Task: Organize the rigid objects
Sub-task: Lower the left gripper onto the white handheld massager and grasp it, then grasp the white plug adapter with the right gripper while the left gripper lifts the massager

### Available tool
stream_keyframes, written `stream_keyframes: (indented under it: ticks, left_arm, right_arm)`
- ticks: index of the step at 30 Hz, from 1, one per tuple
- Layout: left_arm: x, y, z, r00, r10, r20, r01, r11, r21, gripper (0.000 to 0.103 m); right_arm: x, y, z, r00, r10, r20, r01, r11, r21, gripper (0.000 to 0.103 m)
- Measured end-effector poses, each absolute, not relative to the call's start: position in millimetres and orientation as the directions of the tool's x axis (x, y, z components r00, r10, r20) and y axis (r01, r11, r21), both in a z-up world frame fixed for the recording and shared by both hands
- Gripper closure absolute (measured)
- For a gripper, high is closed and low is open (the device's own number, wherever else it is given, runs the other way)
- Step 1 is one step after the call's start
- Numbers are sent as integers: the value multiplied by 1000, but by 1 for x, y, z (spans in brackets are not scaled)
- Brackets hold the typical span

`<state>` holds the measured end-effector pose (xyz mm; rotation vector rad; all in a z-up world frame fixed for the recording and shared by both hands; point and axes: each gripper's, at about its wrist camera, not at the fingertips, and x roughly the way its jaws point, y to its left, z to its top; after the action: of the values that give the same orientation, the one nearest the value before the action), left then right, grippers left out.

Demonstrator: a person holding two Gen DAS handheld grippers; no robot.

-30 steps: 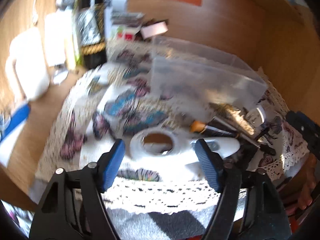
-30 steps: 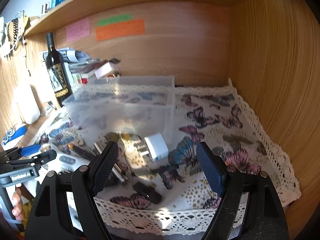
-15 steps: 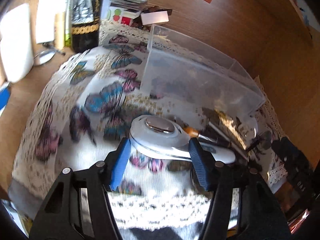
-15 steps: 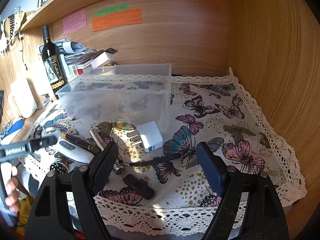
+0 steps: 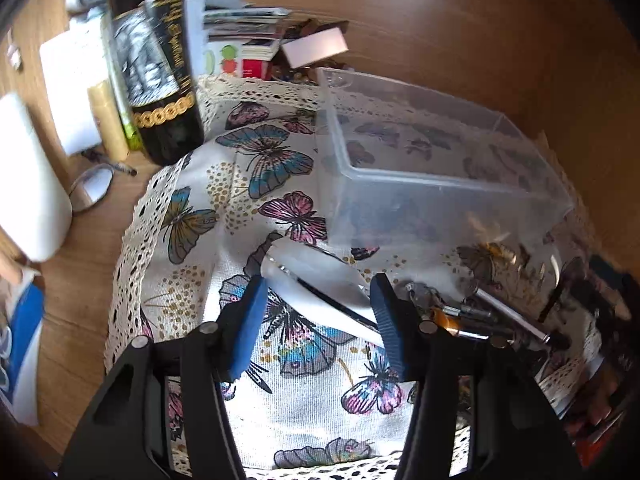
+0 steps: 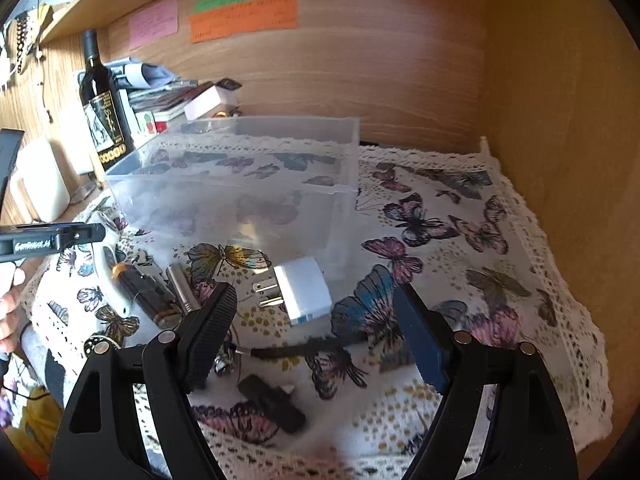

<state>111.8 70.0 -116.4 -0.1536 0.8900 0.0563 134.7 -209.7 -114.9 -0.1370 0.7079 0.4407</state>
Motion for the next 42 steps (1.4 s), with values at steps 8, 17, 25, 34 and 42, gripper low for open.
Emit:
stream_keyframes:
  ticks: [8,17,25,34,42]
  left_arm:
    - [127,59,-139,570,-23,-821,-82,993,-85,31]
    - [122,60,-138,604,-6,-797,-86,994,-73,59]
    - [96,52,-119,660,5,-751,-68,996,-53,64]
    - [74,39,-72,767,28,-641,-45,999,-10,64]
    - [87,41,-34,816,0,-577,-25,999,-36,64]
  right_arm:
    - [153,-201,-128,594,370,-715,-467,882,69,38]
    - [165,-199,-140,538,396,-744,-485,867,110,69]
    - [159,-204,-132,587,391,-709,-461,881,104,76]
    - [142,-215,-97,668,405,-624,-442,891,105,76]
    - [138,-216,-54,742,423,-521,-442,892,95,76]
